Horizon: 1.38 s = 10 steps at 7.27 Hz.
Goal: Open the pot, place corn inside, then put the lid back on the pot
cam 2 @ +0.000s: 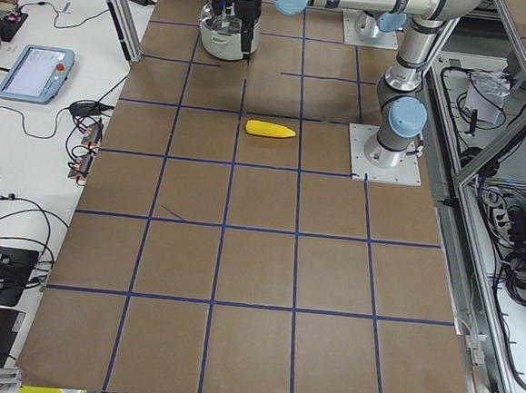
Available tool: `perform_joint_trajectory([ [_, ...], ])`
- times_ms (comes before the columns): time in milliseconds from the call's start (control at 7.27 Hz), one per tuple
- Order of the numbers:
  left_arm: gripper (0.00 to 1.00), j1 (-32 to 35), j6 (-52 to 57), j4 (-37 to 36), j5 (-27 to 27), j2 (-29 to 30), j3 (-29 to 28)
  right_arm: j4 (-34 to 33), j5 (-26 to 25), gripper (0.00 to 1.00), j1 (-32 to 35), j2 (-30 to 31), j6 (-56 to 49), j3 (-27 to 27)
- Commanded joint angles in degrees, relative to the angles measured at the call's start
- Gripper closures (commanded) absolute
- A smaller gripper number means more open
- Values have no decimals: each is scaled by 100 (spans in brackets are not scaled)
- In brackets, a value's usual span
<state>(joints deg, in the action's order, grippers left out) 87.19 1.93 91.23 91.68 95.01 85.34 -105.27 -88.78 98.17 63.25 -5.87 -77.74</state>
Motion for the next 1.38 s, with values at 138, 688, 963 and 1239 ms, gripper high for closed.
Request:
perform_joint_trajectory([
  [138, 0, -9, 26, -9, -1, 0, -9, 251, -34, 73, 1, 109, -54, 117],
  [688, 0, -131, 332, 43, 25, -9, 17, 1233, -78, 73, -175, 1080, -134, 49],
  [963, 0, -797, 1229, -61, -62, 44, 838, 1834, -87, 71, -227, 1977, -133, -362],
  [1239, 0, -878, 1274, -1355, -45, 184, 1955, 1782, -87, 72, -350, 2462, -125, -899],
])
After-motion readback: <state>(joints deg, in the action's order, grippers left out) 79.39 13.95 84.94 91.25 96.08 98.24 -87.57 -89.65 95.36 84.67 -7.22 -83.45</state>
